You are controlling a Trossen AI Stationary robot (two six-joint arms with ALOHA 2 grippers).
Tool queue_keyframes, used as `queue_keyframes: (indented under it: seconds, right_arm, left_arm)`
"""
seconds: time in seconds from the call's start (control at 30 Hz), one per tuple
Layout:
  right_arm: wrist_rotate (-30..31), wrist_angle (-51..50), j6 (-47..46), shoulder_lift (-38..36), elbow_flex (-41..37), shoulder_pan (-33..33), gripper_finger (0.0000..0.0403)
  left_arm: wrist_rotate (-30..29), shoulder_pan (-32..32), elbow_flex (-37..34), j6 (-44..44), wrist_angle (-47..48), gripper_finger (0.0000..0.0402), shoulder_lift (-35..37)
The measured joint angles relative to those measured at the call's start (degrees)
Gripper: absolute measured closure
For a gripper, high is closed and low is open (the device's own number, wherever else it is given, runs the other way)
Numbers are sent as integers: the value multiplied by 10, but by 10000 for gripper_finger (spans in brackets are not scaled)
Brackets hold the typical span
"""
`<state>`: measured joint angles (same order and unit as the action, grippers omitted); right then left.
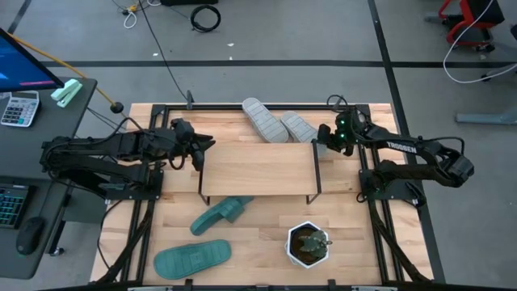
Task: Pick and place slides into the shelf
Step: Put the right gray slide on the shelf
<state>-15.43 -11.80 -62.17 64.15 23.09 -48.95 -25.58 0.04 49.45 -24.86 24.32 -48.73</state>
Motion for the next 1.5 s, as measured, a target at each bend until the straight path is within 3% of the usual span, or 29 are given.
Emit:
queue_keyframes:
  seconds: [0.23,0.63,0.87,1.07,1.5]
  right_arm:
    - [24,6,11,-32,0,0,359]
    - [70,8,18,-122,20,0,359]
    - [113,10,67,-169,77,-2,360]
    - [120,-40,172,-173,185,0,362]
    - [136,-309,430,-141,488,43,364]
  left_arm:
    - [0,0,0,0,0,307,0]
    - [0,0,0,0,0,311,0]
    - [0,0,0,0,0,307,0]
    - [0,0,0,0,0,309,0]
    - [0,2,0,1,0,307,0]
